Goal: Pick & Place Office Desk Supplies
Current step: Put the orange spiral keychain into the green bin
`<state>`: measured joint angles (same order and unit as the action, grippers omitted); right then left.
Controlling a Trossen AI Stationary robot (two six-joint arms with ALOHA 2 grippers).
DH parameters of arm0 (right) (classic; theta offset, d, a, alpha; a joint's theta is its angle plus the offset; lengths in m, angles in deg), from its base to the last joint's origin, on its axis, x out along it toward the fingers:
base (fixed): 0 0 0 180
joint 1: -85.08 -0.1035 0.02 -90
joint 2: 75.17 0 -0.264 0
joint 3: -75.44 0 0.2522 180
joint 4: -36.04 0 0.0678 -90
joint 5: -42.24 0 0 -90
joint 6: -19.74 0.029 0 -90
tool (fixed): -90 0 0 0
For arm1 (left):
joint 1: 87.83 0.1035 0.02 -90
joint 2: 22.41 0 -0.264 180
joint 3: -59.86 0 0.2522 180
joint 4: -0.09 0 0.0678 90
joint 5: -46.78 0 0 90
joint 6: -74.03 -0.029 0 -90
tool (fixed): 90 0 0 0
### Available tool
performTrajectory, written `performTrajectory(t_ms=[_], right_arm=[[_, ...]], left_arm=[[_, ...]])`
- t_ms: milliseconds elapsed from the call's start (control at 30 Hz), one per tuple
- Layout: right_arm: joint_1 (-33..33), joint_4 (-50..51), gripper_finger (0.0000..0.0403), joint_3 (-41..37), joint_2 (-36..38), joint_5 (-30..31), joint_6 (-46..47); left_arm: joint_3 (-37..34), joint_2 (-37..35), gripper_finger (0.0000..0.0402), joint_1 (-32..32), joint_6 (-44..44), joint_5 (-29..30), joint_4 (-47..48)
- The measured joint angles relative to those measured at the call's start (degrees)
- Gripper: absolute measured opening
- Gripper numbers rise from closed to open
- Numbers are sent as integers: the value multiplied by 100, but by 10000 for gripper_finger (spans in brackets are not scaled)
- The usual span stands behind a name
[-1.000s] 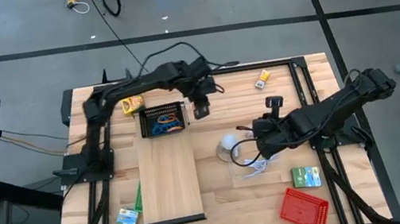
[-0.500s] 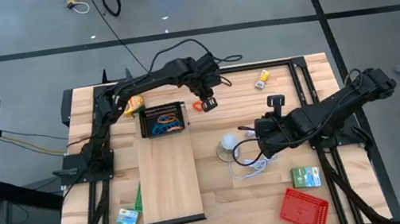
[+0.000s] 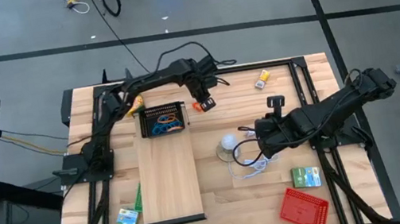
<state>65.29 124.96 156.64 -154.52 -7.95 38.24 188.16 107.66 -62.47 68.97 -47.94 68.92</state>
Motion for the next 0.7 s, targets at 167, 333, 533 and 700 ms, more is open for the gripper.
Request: performTrajectory(t_ms=[167,333,533,700], right_arm=[[0,-13,0,0,0,-250,-122],[4,-16,0,0,-2,-401,-140],[2,-18,0,0,-2,-604,-136],[2,-18,4,0,-2,-843,-140]], left_arm=[[-11,107,1,-12,12,163,48],[-9,207,4,18,-18,244,105],[-14,344,51,13,-99,201,204],[-15,367,114,13,-190,177,193]])
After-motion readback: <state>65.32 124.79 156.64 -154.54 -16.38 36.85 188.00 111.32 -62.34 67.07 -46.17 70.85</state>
